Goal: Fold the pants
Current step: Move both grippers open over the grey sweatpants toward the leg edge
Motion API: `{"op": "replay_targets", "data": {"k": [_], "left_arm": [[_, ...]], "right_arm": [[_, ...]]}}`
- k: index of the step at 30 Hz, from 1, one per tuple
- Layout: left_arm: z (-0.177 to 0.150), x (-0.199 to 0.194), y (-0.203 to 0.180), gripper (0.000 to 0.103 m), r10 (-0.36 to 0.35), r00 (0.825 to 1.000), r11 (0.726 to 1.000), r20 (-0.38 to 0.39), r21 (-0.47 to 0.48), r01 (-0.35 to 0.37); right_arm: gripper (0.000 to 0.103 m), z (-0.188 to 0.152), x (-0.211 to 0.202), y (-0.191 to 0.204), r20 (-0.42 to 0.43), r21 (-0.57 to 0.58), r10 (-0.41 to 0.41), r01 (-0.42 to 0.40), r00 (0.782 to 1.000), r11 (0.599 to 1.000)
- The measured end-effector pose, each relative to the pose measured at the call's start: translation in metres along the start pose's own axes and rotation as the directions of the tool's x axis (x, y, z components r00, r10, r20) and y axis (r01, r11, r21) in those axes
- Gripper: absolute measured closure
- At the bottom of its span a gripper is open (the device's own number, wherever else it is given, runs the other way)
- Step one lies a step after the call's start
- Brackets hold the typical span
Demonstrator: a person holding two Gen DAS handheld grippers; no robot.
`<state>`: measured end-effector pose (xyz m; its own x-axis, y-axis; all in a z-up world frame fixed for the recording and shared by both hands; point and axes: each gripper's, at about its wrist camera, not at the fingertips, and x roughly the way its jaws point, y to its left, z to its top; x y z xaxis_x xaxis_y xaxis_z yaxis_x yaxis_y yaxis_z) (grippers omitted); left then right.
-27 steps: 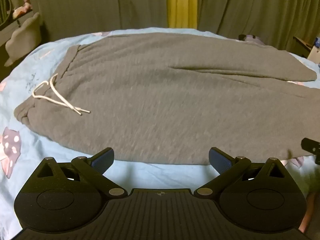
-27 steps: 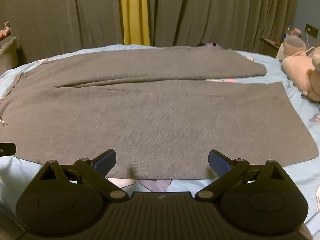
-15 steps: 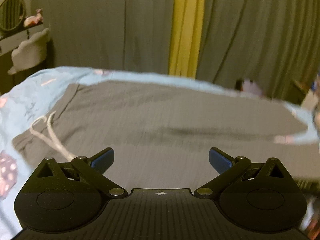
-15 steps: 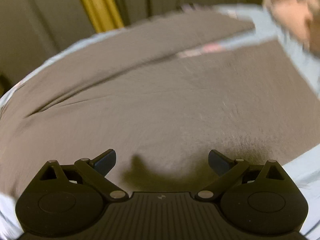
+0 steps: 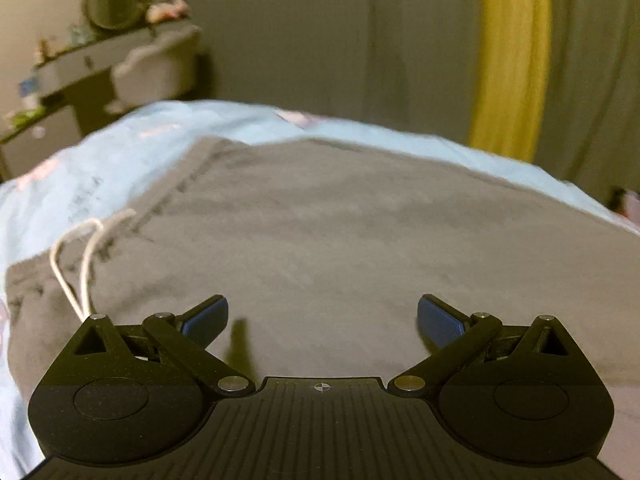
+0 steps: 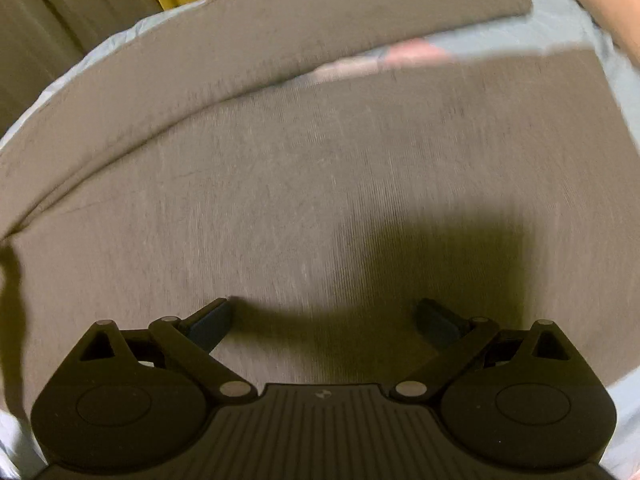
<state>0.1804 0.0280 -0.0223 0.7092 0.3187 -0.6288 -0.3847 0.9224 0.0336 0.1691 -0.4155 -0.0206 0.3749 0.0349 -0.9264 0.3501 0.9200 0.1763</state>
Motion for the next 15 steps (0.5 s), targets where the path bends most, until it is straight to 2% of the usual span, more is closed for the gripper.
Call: {"op": "replay_targets", "data": {"k": [4,8,9,11,12,14,15], "left_arm": [[0.0,0.017,0.014,0.0,0.074,0.991,0.994,0.109,-0.082,-0.065],[-0.004,0.039,0.021,0.0,0.079,0.994,0.991,0.078,-0.112,-0.07],[-0.006,0.042,0.023,0.0,0.083,0.993,0.99,0.081,-0.119,-0.073],[-0.01,0.043,0.025,0.0,0.09,0.99,0.989,0.108,-0.124,-0.077],[-0.01,0.046,0.024,0.0,0.099,0.989,0.989,0.113,-0.121,-0.086],[-0.014,0.05,0.019,0.0,0.113,0.988,0.988,0.105,-0.113,-0.102],[-0.016,0.053,0.018,0.0,0.116,0.988,0.989,0.104,-0.107,-0.104]], "right_arm": [[0.004,0.108,-0.002,0.012,0.193,0.09,0.027,-0.045,0.981,0.995],[0.005,0.208,0.039,0.019,0.225,0.219,-0.049,-0.002,0.973,0.976],[0.01,0.213,0.049,0.024,0.231,0.245,-0.071,0.012,0.97,0.969],[0.013,0.25,0.068,0.026,0.251,0.322,-0.096,0.011,0.963,0.947],[0.013,0.25,0.07,0.025,0.255,0.334,-0.107,0.016,0.961,0.943],[0.014,0.272,0.085,0.029,0.249,0.357,-0.138,0.041,0.959,0.933],[0.018,0.288,0.093,0.027,0.248,0.367,-0.153,0.054,0.956,0.929]]}}
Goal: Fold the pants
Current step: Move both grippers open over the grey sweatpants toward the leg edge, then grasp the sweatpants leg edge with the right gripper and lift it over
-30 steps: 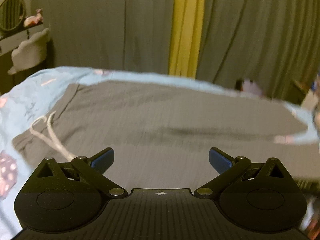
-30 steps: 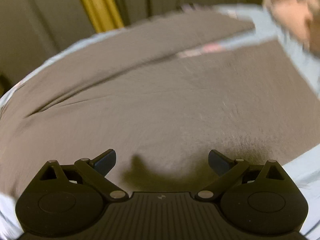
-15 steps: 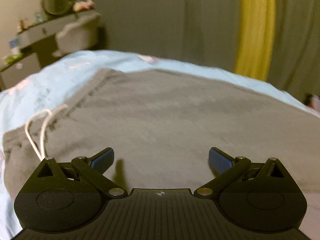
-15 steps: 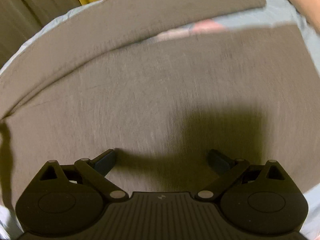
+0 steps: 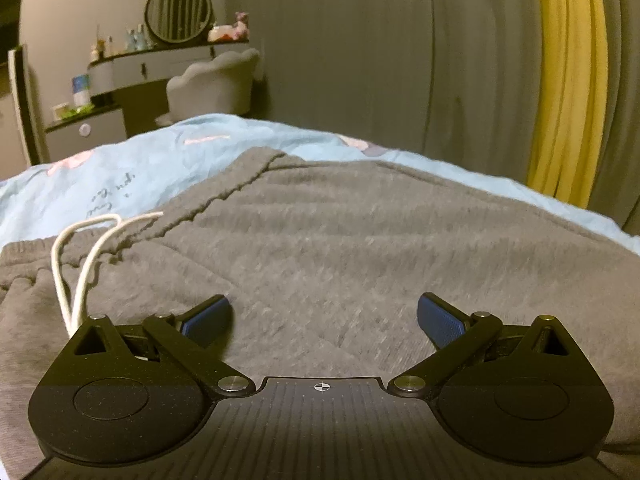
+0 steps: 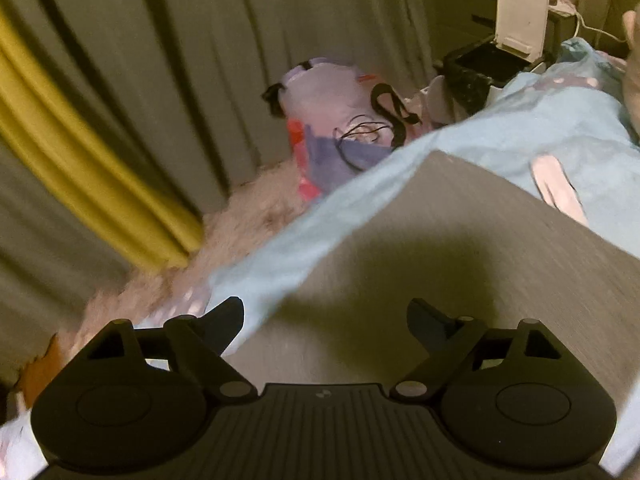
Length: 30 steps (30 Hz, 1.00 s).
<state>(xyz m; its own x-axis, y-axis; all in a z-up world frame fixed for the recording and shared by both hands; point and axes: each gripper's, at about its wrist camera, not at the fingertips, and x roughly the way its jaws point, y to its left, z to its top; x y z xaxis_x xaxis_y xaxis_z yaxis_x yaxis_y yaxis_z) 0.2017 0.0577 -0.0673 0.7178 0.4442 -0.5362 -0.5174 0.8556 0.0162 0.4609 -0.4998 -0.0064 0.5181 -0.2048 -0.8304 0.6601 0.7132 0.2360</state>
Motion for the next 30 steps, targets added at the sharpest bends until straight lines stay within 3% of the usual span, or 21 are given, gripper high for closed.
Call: {"op": "replay_targets", "data": {"k": [3,6,7,9,12,15,20,24,27,30], "left_arm": [[-0.003,0.005,-0.003,0.0,0.002,1.0,1.0,-0.013,0.006,-0.002],[-0.004,0.006,0.0,0.0,-0.011,1.0,1.0,-0.02,-0.013,0.011],[-0.004,0.007,0.002,0.0,-0.018,1.0,1.0,-0.024,-0.022,0.017],[-0.004,0.008,0.005,0.0,-0.032,0.999,0.999,-0.032,-0.041,0.031],[-0.004,0.008,0.007,0.0,-0.044,0.998,0.998,-0.036,-0.055,0.042],[-0.005,0.008,0.01,0.0,-0.056,0.998,0.996,-0.038,-0.071,0.054],[-0.004,0.009,0.015,0.0,-0.081,0.996,0.992,-0.045,-0.101,0.076],[-0.003,0.005,0.019,0.0,-0.104,0.994,0.99,-0.046,-0.099,0.099],[-0.002,-0.001,0.021,0.0,-0.128,0.991,0.986,-0.036,-0.108,0.123],[0.0,-0.007,0.021,0.0,-0.177,0.983,0.98,-0.04,-0.105,0.172]], "right_arm": [[0.041,0.012,0.036,0.001,-0.034,0.026,-0.076,0.077,0.997,0.997],[0.045,0.005,0.046,-0.008,-0.032,0.045,-0.161,0.162,0.986,0.986],[0.058,0.005,0.046,-0.006,-0.019,0.036,-0.193,0.194,0.981,0.98],[0.068,0.002,0.043,-0.006,-0.016,0.017,-0.233,0.234,0.972,0.972],[0.094,-0.001,0.036,-0.015,-0.01,0.018,-0.211,0.211,0.978,0.977],[0.096,-0.005,0.008,-0.03,0.028,0.035,-0.149,0.148,0.988,0.988],[0.096,-0.038,-0.085,-0.078,0.168,0.004,-0.025,0.025,0.985,1.0],[0.097,-0.109,-0.162,-0.145,0.238,0.051,0.011,-0.023,0.971,0.998],[0.097,-0.172,-0.179,-0.192,0.187,0.103,-0.011,-0.009,0.982,0.995],[0.097,-0.212,-0.164,-0.233,0.104,0.184,0.007,-0.026,0.995,0.982]]}}
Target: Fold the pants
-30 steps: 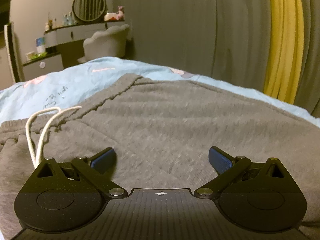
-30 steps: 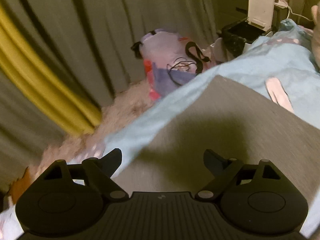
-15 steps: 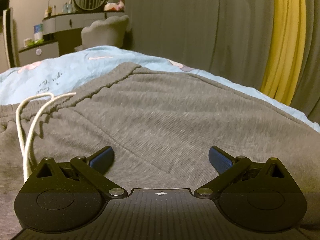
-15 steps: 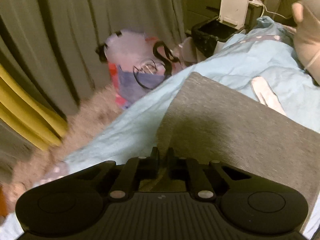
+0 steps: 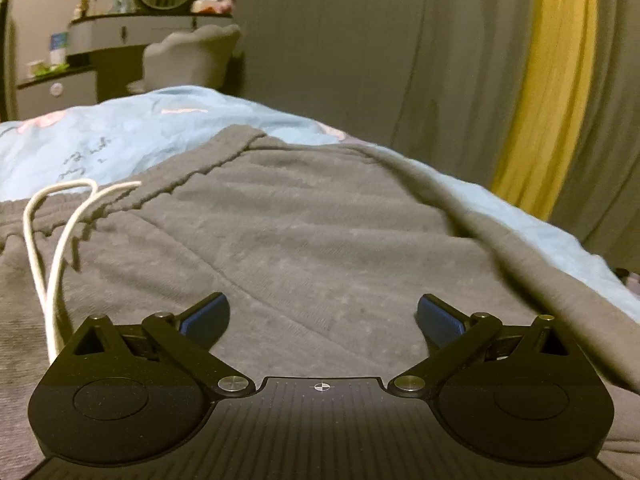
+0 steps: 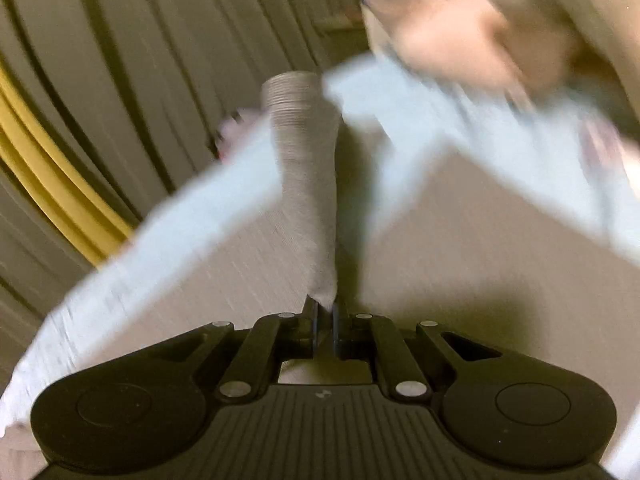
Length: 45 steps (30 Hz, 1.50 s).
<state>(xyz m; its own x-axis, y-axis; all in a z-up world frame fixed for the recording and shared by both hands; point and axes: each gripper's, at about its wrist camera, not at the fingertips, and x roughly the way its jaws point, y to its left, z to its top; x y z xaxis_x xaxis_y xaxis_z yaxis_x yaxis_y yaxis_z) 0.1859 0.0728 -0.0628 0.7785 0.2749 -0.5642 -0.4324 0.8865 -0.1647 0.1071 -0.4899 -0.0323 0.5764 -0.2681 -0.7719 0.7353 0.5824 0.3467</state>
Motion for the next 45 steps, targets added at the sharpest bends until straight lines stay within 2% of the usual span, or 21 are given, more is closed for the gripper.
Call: {"op": "replay_targets", "data": {"k": [3,4,5,6,7,8,11,13,15,16,18,19,20,21,27,30,31,33,37,41,45], "left_arm": [[0.005,-0.005,0.004,0.0,-0.086,0.996,0.995,-0.019,-0.053,0.084],[0.007,-0.006,0.006,0.0,-0.116,0.993,0.99,-0.029,-0.078,0.114],[0.011,-0.006,0.009,0.0,-0.147,0.988,0.984,-0.044,-0.105,0.142],[0.015,-0.005,0.011,0.0,-0.171,0.984,0.979,-0.058,-0.126,0.162],[0.02,-0.003,0.013,0.0,-0.197,0.978,0.971,-0.072,-0.149,0.185],[0.026,0.0,0.014,0.0,-0.222,0.971,0.963,-0.089,-0.178,0.204],[0.048,0.012,0.013,0.0,-0.297,0.945,0.936,-0.137,-0.239,0.259],[0.067,0.023,0.01,0.0,-0.332,0.931,0.923,-0.149,-0.257,0.287],[0.084,0.038,0.004,0.0,-0.34,0.926,0.92,-0.163,-0.264,0.291],[0.09,0.045,0.001,0.0,-0.332,0.926,0.923,-0.177,-0.265,0.28],[0.101,0.063,-0.01,0.001,-0.332,0.919,0.926,-0.213,-0.257,0.275],[0.105,0.072,-0.015,0.008,-0.336,0.914,0.926,-0.228,-0.258,0.276],[0.109,0.081,-0.021,0.026,-0.334,0.91,0.927,-0.247,-0.259,0.27],[0.113,0.092,-0.028,0.031,-0.33,0.905,0.929,-0.269,-0.263,0.261],[0.111,0.135,-0.056,0.037,-0.379,0.858,0.911,-0.347,-0.305,0.279],[0.109,0.139,-0.064,0.07,-0.383,0.852,0.913,-0.357,-0.286,0.29],[0.11,0.143,-0.064,0.089,-0.381,0.849,0.915,-0.367,-0.284,0.288],[0.109,0.14,-0.059,0.095,-0.386,0.845,0.912,-0.369,-0.288,0.291],[0.117,0.101,-0.038,0.096,-0.437,0.853,0.887,-0.285,-0.292,0.357],[0.128,0.023,-0.018,0.096,-0.478,0.858,0.876,-0.19,-0.176,0.449],[0.111,-0.07,0.03,0.096,-0.542,0.835,0.836,-0.093,-0.154,0.526]], "right_arm": [[0.095,-0.003,0.009,-0.02,-0.008,0.094,0.069,-0.068,0.998,0.993],[0.088,0.004,0.007,-0.023,-0.001,0.137,0.106,-0.105,0.994,0.985],[0.078,0.004,0.004,-0.026,0.014,0.169,0.151,-0.152,0.988,0.974],[0.043,0.008,0.005,-0.027,0.025,0.2,0.197,-0.198,0.98,0.96],[0.017,0.01,0.009,-0.029,0.018,0.216,0.208,-0.207,0.978,0.954],[0.017,0.008,0.013,-0.027,0.02,0.217,0.204,-0.203,0.979,0.955],[0.031,-0.001,0.02,-0.029,0.065,0.232,0.242,-0.251,0.968,0.94],[0.068,0.002,0.028,-0.032,0.052,0.251,0.294,-0.298,0.954,0.921],[0.089,-0.001,0.035,-0.038,0.033,0.266,0.31,-0.307,0.95,0.914],[0.093,-0.002,0.038,-0.04,0.025,0.277,0.305,-0.3,0.952,0.913],[0.094,-0.004,0.04,-0.044,0.028,0.302,0.327,-0.32,0.945,0.898],[0.093,-0.003,0.041,-0.046,0.026,0.314,0.337,-0.328,0.941,0.891],[0.093,0.002,0.043,-0.047,0.027,0.318,0.341,-0.331,0.94,0.888],[0.092,0.002,0.044,-0.047,0.031,0.318,0.347,-0.339,0.937,0.886],[0.092,-0.002,0.046,-0.054,0.027,0.338,0.375,-0.361,0.927,0.869],[0.092,-0.004,0.045,-0.057,0.028,0.338,0.38,-0.367,0.924,0.867],[0.092,-0.004,0.044,-0.057,0.031,0.331,0.379,-0.367,0.925,0.87],[0.096,-0.003,0.04,-0.051,0.027,0.303,0.357,-0.347,0.934,0.887],[0.098,0.003,0.017,-0.046,0.045,0.27,0.356,-0.354,0.934,0.895],[0.098,0.012,-0.031,-0.051,0.124,0.235,0.379,-0.399,0.917,0.887],[0.098,0.016,-0.081,-0.079,0.163,0.23,0.39,-0.419,0.906,0.878]]}}
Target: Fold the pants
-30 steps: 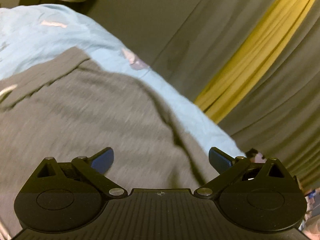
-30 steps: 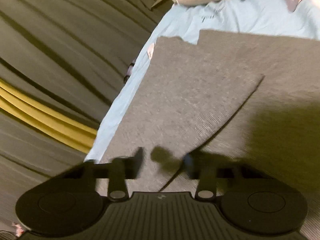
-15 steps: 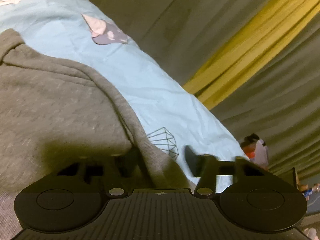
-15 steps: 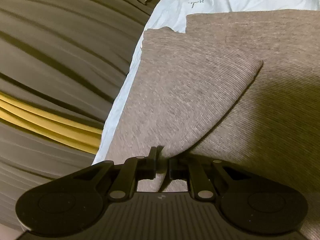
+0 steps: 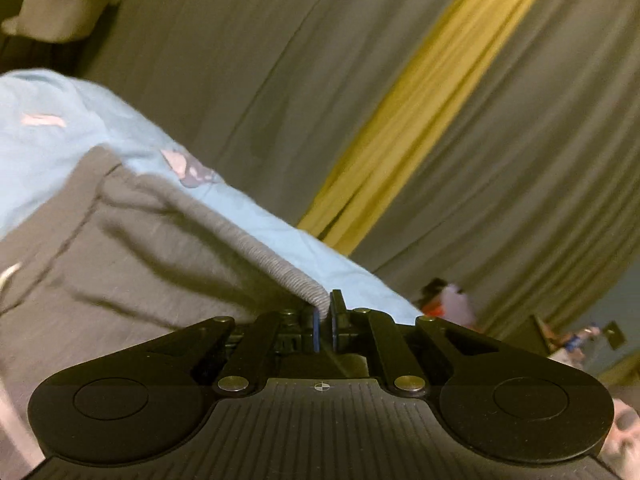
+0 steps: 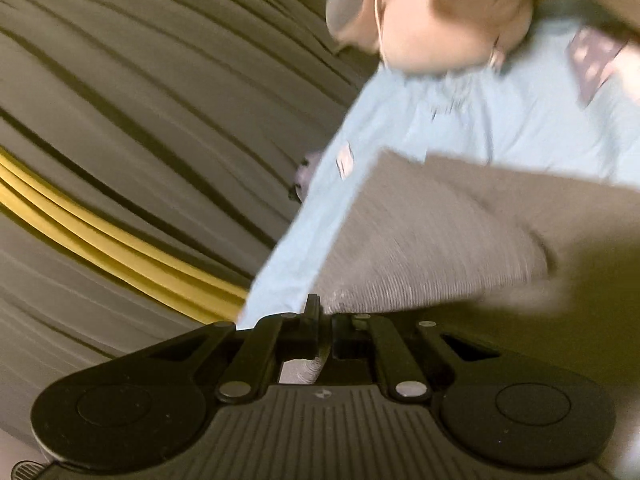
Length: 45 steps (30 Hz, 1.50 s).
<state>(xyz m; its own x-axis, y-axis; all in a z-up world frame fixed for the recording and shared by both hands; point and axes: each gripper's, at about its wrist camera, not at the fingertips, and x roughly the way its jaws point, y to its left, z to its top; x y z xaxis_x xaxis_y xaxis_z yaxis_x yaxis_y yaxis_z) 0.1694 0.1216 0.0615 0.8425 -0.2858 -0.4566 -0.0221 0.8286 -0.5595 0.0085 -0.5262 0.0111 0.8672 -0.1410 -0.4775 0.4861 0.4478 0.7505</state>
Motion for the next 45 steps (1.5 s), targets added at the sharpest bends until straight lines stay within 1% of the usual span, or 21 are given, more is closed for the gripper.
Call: {"op": "replay_targets", "data": {"k": [3,5,8,12,13,14,16,18,19,24,27,28,29,31,33,35,37,40,42,43,45], "left_arm": [[-0.043,-0.057,0.018,0.096,-0.003,1.0,0.995,-0.027,-0.103,0.0],[-0.074,-0.077,0.032,0.096,0.036,0.997,0.985,-0.065,-0.167,-0.046],[-0.114,-0.085,0.052,0.096,0.097,0.983,0.959,-0.157,-0.249,-0.134],[-0.122,-0.085,0.07,0.088,0.149,0.969,0.927,-0.197,-0.313,-0.207],[-0.117,-0.09,0.071,0.071,0.172,0.971,0.921,-0.166,-0.324,-0.219],[-0.109,-0.094,0.073,0.04,0.198,0.971,0.919,-0.131,-0.32,-0.23],[-0.095,-0.101,0.074,0.017,0.277,0.96,0.908,-0.049,-0.312,-0.278],[-0.079,-0.103,0.073,0.01,0.327,0.944,0.911,0.035,-0.276,-0.305],[-0.071,-0.1,0.075,0.007,0.343,0.938,0.913,0.04,-0.248,-0.323],[-0.041,-0.072,0.082,0.008,0.396,0.918,0.884,-0.011,-0.266,-0.385],[-0.026,-0.047,0.081,0.012,0.413,0.911,0.891,-0.011,-0.201,-0.407],[-0.023,-0.041,0.081,0.033,0.432,0.902,0.887,-0.018,-0.172,-0.428],[-0.018,-0.034,0.082,0.061,0.439,0.897,0.885,-0.047,-0.152,-0.441],[-0.012,-0.021,0.093,0.09,0.393,0.912,0.898,-0.116,-0.164,-0.408],[-0.008,-0.036,0.09,0.092,0.362,0.931,0.913,-0.051,-0.18,-0.365],[-0.009,-0.07,0.082,0.092,0.277,0.949,0.958,0.152,-0.115,-0.261],[-0.019,-0.098,0.09,0.092,0.204,0.946,0.978,0.252,-0.102,-0.184],[-0.042,-0.104,0.125,0.083,0.321,0.932,0.944,0.167,-0.141,-0.3],[-0.062,-0.094,0.155,0.068,0.463,0.886,0.876,0.022,-0.163,-0.453],[-0.07,-0.091,0.17,0.067,0.498,0.866,0.845,-0.046,-0.196,-0.497],[-0.081,-0.106,0.181,0.063,0.433,0.901,0.865,0.02,-0.291,-0.409]], "right_arm": [[0.098,0.004,-0.039,-0.02,-0.006,0.01,-0.017,0.017,1.0,1.0],[0.098,0.002,-0.057,-0.038,-0.019,0.0,-0.064,0.064,0.998,0.998],[0.098,-0.004,-0.06,-0.06,-0.037,0.023,-0.145,0.146,0.989,0.989],[0.095,-0.01,-0.051,-0.078,-0.075,0.038,-0.243,0.246,0.967,0.968],[0.093,-0.012,-0.051,-0.083,-0.088,0.041,-0.249,0.253,0.964,0.967],[0.093,-0.013,-0.049,-0.082,-0.096,0.043,-0.246,0.251,0.965,0.967],[0.087,-0.017,-0.049,-0.089,-0.118,0.058,-0.225,0.233,0.967,0.971],[0.075,-0.02,-0.046,-0.092,-0.124,0.075,-0.201,0.211,0.972,0.975],[0.074,-0.022,-0.046,-0.094,-0.122,0.082,-0.187,0.197,0.975,0.977],[0.074,-0.024,-0.043,-0.091,-0.119,0.07,-0.175,0.184,0.977,0.98],[0.074,-0.024,-0.038,-0.087,-0.119,0.038,-0.187,0.193,0.975,0.98],[0.074,-0.025,-0.037,-0.084,-0.117,0.028,-0.193,0.197,0.974,0.98],[0.074,-0.025,-0.035,-0.082,-0.116,0.016,-0.196,0.199,0.974,0.98],[0.077,-0.025,-0.032,-0.078,-0.114,-0.008,-0.213,0.213,0.97,0.977],[0.084,-0.025,-0.029,-0.075,-0.107,-0.019,-0.234,0.233,0.966,0.972],[0.088,-0.025,-0.03,-0.078,-0.106,-0.003,-0.238,0.239,0.965,0.971],[0.089,-0.025,-0.031,-0.083,-0.106,0.017,-0.232,0.235,0.967,0.972],[0.09,-0.025,-0.032,-0.087,-0.108,0.026,-0.228,0.232,0.968,0.972],[0.09,-0.026,-0.032,-0.087,-0.11,0.026,-0.231,0.235,0.967,0.972],[0.09,-0.026,-0.031,-0.087,-0.113,0.027,-0.234,0.238,0.966,0.971],[0.09,-0.026,-0.032,-0.087,-0.116,0.033,-0.236,0.241,0.965,0.97]]}}
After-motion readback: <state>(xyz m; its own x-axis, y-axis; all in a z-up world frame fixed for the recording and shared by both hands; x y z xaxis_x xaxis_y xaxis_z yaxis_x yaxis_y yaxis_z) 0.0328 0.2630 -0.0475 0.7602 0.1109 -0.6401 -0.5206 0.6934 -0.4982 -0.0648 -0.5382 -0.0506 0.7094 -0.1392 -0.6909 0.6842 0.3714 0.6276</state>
